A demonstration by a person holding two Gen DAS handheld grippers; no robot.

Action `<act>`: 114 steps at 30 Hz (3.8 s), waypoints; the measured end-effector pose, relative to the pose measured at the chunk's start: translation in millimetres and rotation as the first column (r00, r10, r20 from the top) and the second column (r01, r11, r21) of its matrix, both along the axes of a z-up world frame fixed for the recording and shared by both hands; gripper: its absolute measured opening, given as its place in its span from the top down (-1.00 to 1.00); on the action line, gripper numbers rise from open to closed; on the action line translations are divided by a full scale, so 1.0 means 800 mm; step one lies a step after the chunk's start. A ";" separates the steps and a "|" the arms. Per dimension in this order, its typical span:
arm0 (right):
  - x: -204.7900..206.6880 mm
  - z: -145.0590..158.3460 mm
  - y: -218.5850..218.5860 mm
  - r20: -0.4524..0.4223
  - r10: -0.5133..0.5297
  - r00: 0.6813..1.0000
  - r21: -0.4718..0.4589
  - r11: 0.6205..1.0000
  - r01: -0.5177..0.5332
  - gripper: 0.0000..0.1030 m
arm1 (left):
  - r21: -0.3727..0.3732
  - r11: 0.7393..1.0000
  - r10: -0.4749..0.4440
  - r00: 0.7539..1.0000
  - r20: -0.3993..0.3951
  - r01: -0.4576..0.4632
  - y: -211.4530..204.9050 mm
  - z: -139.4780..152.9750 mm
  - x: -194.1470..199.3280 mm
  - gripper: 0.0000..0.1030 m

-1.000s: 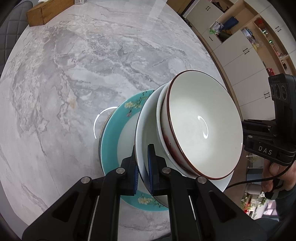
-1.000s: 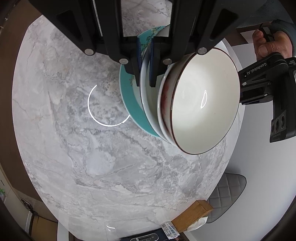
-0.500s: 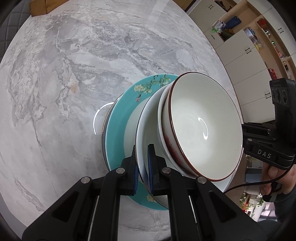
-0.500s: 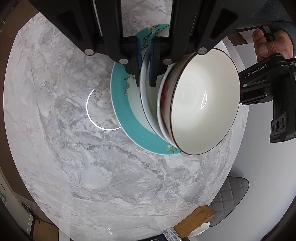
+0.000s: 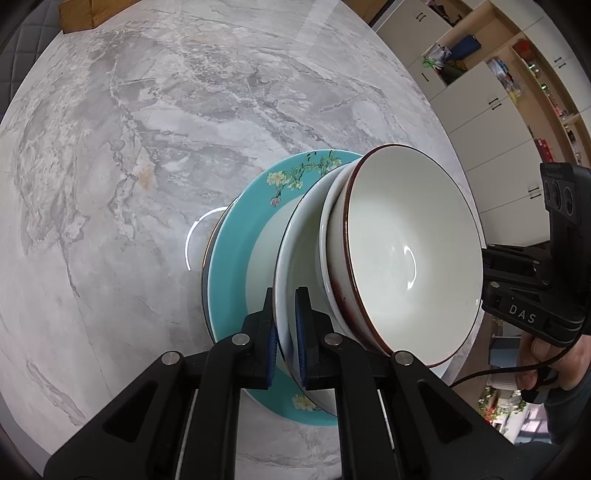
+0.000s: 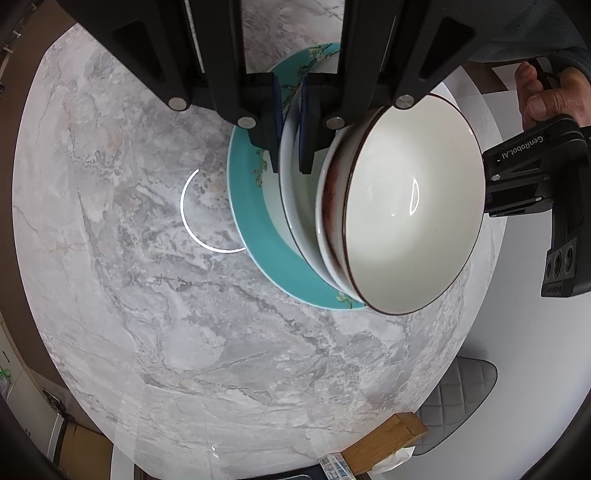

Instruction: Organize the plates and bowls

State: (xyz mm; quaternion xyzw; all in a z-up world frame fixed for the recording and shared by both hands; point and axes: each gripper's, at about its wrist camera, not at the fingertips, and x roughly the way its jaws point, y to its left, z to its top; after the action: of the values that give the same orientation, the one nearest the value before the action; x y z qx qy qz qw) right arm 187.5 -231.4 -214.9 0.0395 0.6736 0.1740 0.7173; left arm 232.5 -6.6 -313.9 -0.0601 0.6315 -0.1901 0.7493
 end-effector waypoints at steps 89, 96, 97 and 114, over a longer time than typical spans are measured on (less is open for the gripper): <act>-0.278 0.363 -0.008 0.520 -0.064 0.852 -0.127 0.980 0.152 -1.00 | 0.015 0.919 0.324 0.774 0.544 -0.395 -0.004 0.378 -0.406 -0.99; -0.277 0.365 -0.010 0.521 -0.064 0.851 -0.128 0.980 0.153 -1.00 | 0.016 0.912 0.344 0.784 0.517 -0.410 -0.002 0.378 -0.400 -0.99; -0.278 0.365 -0.009 0.523 -0.064 0.850 -0.128 0.980 0.153 -1.00 | 0.017 0.911 0.346 0.784 0.515 -0.413 -0.003 0.378 -0.401 -0.99; -0.278 0.364 -0.012 0.524 -0.045 0.851 -0.143 0.980 0.140 -1.00 | 0.082 0.907 0.324 0.808 0.492 -0.413 -0.013 0.357 -0.402 -0.99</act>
State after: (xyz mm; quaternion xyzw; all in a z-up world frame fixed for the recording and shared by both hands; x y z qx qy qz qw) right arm -34.7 -241.0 76.2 -0.0398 0.4656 0.0833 0.8802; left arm -89.1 -17.4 -28.6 -0.0643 0.4233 0.0101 0.9036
